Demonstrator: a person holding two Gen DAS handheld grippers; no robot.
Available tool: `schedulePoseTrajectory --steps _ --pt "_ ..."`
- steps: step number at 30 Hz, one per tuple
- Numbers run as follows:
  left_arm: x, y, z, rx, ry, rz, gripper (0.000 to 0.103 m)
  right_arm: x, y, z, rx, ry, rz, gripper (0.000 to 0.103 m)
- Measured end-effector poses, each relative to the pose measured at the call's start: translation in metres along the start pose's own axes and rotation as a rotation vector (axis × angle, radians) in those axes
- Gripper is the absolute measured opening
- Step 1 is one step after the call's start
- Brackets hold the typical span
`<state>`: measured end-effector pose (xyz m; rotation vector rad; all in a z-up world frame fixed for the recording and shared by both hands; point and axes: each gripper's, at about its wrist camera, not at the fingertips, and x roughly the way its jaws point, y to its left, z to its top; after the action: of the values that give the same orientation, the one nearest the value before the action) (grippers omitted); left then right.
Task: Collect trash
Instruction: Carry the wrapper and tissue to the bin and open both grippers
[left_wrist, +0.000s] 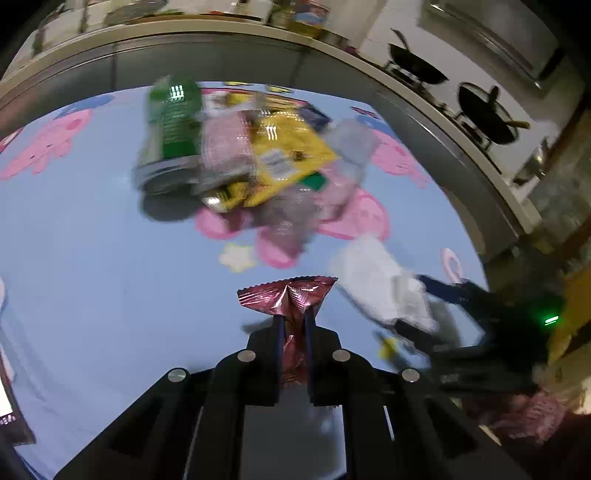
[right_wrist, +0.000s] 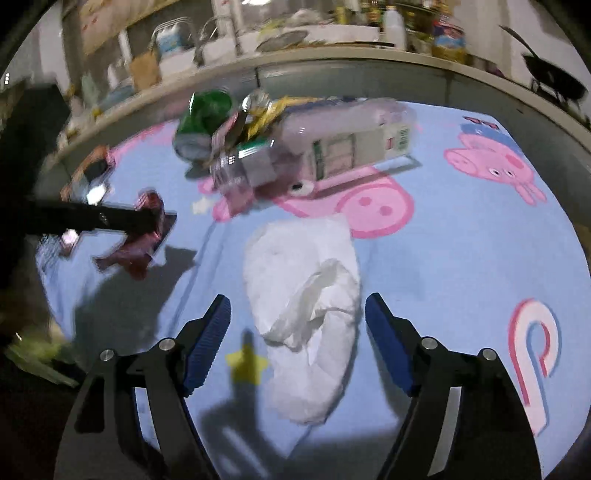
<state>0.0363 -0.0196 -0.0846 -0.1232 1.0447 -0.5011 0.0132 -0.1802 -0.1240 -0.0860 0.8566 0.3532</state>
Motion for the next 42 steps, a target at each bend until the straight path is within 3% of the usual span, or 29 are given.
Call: schedulePoseTrajectory --steps 1,3,6,9,20,25,32,33,35,36,42 --pt "0.002 -0.007 0.002 0.011 0.008 -0.006 0.010 0.002 -0.001 -0.003 -0.015 0.007 -0.022 0.034" --pt "0.008 -0.024 0.007 0.040 0.027 -0.020 0.010 -0.001 -0.005 -0.006 -0.033 -0.017 -0.042 0.015" --pt "0.020 -0.050 0.020 0.102 0.052 -0.035 0.010 -0.010 -0.036 -0.010 0.054 -0.044 -0.086 0.012" --pt "0.041 -0.087 0.039 0.179 0.071 -0.061 0.010 -0.029 -0.091 -0.017 0.233 -0.096 -0.108 0.012" --pt "0.154 -0.272 0.126 0.422 0.155 -0.243 0.010 -0.097 -0.284 -0.054 0.733 -0.286 -0.235 0.012" --pt "0.202 -0.332 0.154 0.477 0.164 -0.267 0.011 -0.100 -0.351 -0.071 0.868 -0.297 -0.257 0.014" --pt "0.255 -0.374 0.168 0.497 0.187 -0.237 0.014 -0.093 -0.386 -0.082 0.894 -0.278 -0.285 0.016" --pt "0.261 -0.377 0.170 0.497 0.183 -0.224 0.022 -0.091 -0.391 -0.082 0.897 -0.275 -0.284 0.021" --pt "0.270 -0.378 0.172 0.487 0.178 -0.197 0.029 -0.091 -0.401 -0.083 0.909 -0.279 -0.289 0.044" --pt "0.275 -0.381 0.174 0.479 0.179 -0.183 0.030 -0.092 -0.403 -0.083 0.919 -0.293 -0.302 0.059" --pt "0.263 -0.374 0.176 0.453 0.156 -0.180 0.037 -0.113 -0.402 -0.086 0.941 -0.378 -0.326 0.062"
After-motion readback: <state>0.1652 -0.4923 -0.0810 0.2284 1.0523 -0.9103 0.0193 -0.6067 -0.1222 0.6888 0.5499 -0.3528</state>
